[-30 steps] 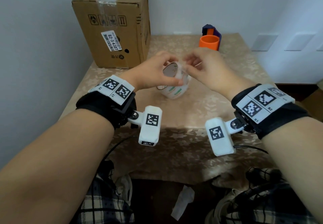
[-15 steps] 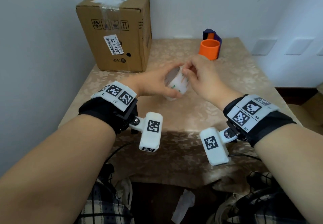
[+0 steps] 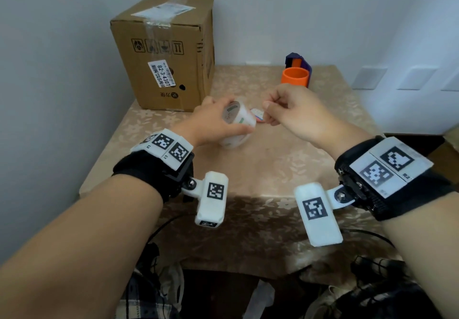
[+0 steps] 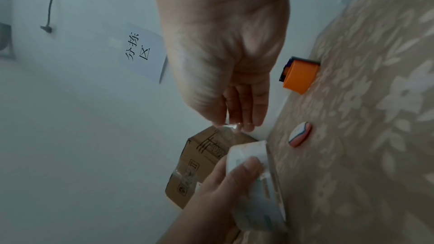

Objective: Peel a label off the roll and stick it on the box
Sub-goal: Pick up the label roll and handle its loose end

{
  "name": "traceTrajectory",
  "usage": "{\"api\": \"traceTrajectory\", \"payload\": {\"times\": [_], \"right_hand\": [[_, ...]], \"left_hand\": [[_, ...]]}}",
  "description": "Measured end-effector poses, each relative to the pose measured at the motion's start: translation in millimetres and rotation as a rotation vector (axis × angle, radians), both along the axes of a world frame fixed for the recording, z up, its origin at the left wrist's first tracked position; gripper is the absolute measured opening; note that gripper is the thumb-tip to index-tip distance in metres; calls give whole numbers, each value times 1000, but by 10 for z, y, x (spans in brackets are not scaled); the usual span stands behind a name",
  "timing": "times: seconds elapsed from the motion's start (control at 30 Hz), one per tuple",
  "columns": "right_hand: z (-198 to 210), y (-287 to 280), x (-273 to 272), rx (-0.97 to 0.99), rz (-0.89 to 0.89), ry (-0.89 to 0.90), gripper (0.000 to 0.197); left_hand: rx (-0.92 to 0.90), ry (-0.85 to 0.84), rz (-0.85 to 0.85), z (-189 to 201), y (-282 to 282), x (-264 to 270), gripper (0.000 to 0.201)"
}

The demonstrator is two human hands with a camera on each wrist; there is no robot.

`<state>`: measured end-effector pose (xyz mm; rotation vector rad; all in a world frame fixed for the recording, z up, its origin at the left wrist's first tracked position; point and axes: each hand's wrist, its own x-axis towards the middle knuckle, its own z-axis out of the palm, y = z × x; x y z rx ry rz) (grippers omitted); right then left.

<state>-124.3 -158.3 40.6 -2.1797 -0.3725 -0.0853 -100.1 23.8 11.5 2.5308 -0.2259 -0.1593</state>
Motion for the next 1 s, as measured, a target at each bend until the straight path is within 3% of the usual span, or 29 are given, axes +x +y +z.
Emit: {"api": "traceTrajectory", "payload": {"times": [0.13,0.23,0.3,0.47,0.57,0.63,0.73,0.83,1.0], "right_hand": [[9,-11,20,73,-17,35,19],[8,26,71,55,-62,-14,25],[34,49,89,30,-94,-51,29],[164,99,16,-47,-10,-57,29],[169,-13,79,26,-63,-25,25],[174,-104,118,116,-116,25,12],[157,-214,156,187,-140,10,27],[163,-215,132,54,-27,-66,24],[168,-189,124,-232,9,-183,23]], "left_hand": [[-38,-108,-70,-15,-41,-2,86],[-129,-140,-170,-19,-58,-5,64],[-152,-133,-147,-23,-82,11,56],[-142,-140,-141,-31,-131,93,56],[-156,-141,-148,12,-179,24,62],[-180,-153,-179,14,-214,-16,61],[-281,-155,-220,-4,-243,-43,47],[-427,-112,-171,3,-279,-57,39],[-448,-123,-91,10,-327,-35,37]]}}
